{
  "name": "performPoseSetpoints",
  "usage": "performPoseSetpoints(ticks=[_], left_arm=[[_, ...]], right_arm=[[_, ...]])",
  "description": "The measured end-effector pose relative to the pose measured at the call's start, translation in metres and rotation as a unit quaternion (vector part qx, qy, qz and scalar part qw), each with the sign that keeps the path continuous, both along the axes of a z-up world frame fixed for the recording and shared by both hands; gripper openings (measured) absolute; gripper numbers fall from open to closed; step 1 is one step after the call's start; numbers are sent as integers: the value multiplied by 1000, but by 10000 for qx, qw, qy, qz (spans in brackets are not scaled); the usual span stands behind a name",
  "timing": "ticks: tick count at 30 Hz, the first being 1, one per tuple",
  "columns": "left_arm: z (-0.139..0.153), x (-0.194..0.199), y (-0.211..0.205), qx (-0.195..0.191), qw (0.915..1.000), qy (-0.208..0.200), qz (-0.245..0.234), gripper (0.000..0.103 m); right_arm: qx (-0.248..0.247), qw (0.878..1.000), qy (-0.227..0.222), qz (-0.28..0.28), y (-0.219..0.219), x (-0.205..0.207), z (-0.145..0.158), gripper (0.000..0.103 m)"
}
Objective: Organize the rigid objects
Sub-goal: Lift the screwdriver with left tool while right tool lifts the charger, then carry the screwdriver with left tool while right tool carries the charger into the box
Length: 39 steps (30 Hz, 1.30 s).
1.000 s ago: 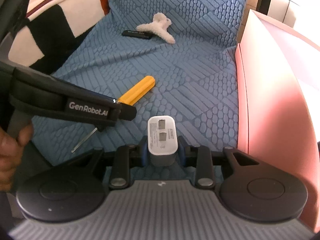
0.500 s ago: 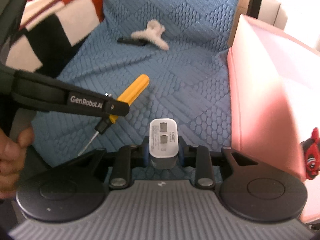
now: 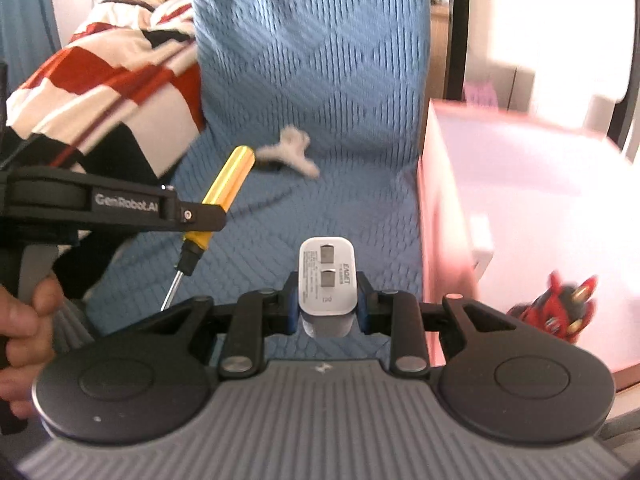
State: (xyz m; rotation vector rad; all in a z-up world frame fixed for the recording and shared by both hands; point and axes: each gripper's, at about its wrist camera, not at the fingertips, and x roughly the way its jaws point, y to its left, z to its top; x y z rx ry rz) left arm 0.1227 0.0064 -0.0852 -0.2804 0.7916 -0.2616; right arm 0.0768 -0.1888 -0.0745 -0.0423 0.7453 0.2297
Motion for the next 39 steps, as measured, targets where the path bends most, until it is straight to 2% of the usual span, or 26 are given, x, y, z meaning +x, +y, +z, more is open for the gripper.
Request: performPoseSetpoints(ticks=[9, 13, 21, 26, 39], left_arm=[[63, -45, -4, 113, 9989, -453, 90, 21], [81, -68, 1, 48, 9988, -480, 85, 21], [86, -86, -3, -2, 9990, -449, 66, 21], [93, -83, -33, -129, 9979, -616, -169, 21], [95, -79, -108, -223, 9951, -552, -787, 21]], right_arm=[[197, 9985, -512, -21, -7, -40, 58, 30], [228, 9974, -680, -1, -3, -56, 77, 30], [246, 9963, -822, -31, -1, -70, 92, 30], [219, 9957, -874, -224, -15, -73, 100, 30], [71, 9917, -1015, -791, -73, -88, 112, 30]])
